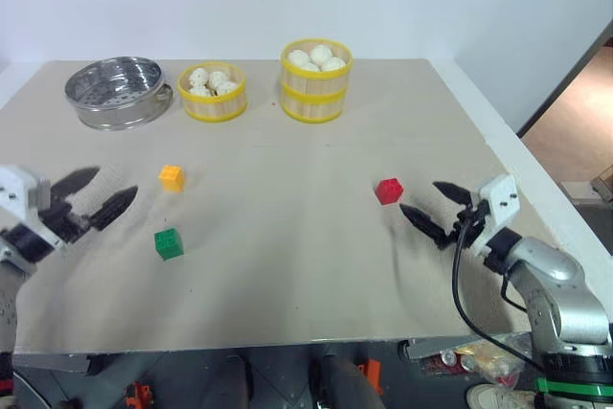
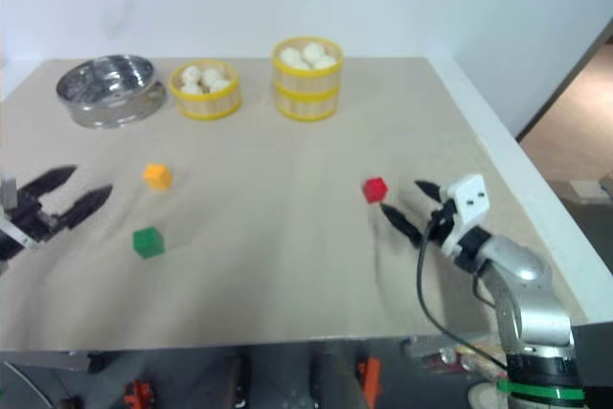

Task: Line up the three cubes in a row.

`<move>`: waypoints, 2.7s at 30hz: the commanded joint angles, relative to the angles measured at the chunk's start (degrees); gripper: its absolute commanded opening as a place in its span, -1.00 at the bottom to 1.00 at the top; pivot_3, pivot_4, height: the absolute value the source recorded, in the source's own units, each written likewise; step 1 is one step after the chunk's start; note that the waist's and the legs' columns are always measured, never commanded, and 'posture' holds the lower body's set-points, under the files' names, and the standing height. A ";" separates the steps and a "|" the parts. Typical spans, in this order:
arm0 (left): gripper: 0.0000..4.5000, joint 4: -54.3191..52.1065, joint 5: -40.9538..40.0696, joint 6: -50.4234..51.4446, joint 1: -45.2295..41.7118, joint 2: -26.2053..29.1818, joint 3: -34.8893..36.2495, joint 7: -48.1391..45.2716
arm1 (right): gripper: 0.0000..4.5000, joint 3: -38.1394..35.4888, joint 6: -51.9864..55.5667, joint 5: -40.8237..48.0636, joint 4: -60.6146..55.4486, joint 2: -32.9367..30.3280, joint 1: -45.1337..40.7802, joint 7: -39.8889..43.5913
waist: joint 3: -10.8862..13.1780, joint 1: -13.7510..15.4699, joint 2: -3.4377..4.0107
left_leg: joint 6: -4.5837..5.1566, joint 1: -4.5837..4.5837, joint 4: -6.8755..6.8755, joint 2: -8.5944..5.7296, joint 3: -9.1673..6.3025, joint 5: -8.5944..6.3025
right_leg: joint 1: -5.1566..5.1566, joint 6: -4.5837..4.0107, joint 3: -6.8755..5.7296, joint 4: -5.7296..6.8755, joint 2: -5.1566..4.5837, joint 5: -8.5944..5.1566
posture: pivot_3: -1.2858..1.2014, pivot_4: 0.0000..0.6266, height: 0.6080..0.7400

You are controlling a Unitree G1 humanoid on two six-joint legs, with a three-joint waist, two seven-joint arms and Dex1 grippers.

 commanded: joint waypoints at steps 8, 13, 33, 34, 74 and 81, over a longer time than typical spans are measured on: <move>0.96 -14.46 1.70 5.84 -6.54 -3.70 -24.86 -8.59 | 1.00 6.62 1.64 -6.64 3.35 6.90 -9.35 -11.56 | -0.07 -0.01 0.08 | 0.02 -0.10 -0.03 -0.01 0.02 -0.02 | -0.09 0.12 0.24 0.01 0.25 -0.06 | 0.03 -0.52 1.00; 0.96 -13.42 4.36 6.03 -9.57 -7.41 -30.58 -9.48 | 1.00 7.03 -0.39 -10.18 10.00 8.03 -11.47 -13.95 | -0.06 -0.06 0.08 | 0.03 -0.07 -0.01 -0.01 0.04 -0.02 | -0.08 0.18 0.44 0.02 0.37 -0.01 | 0.03 -0.52 1.00; 0.96 -12.89 9.29 4.73 -8.31 -11.43 -32.21 -6.65 | 1.00 8.32 2.67 -10.22 14.75 10.83 -10.63 -12.66 | -0.06 -0.19 0.08 | 0.06 0.00 0.08 0.00 0.14 -0.02 | -0.05 0.30 0.90 0.02 0.56 0.09 | 0.03 -0.52 1.00; 0.96 -13.04 9.41 4.67 -8.31 -11.56 -32.33 -6.50 | 1.00 8.20 2.69 -10.20 15.65 11.07 -10.96 -12.77 | -0.06 -0.18 0.08 | 0.06 0.00 0.08 -0.01 0.15 -0.02 | -0.05 0.30 0.90 0.02 0.56 0.10 | 0.03 -0.52 1.00; 1.00 -23.07 7.73 10.28 5.19 -8.96 -21.93 3.67 | -0.44 31.97 -32.86 -18.92 62.49 12.55 -44.20 46.27 | 0.00 -1.40 0.13 | 0.20 0.08 0.04 0.22 0.18 -0.11 | -0.09 0.14 1.14 0.09 0.92 0.10 | 0.03 -0.52 1.00; 1.00 -22.11 8.37 9.60 4.55 -9.06 -22.91 4.57 | 0.30 30.57 -31.78 -19.12 64.38 13.65 -45.42 46.74 | 0.00 -1.40 0.13 | 0.20 0.13 0.04 0.22 0.21 -0.11 | -0.05 0.07 1.17 0.09 0.91 0.09 | 0.03 -0.52 1.00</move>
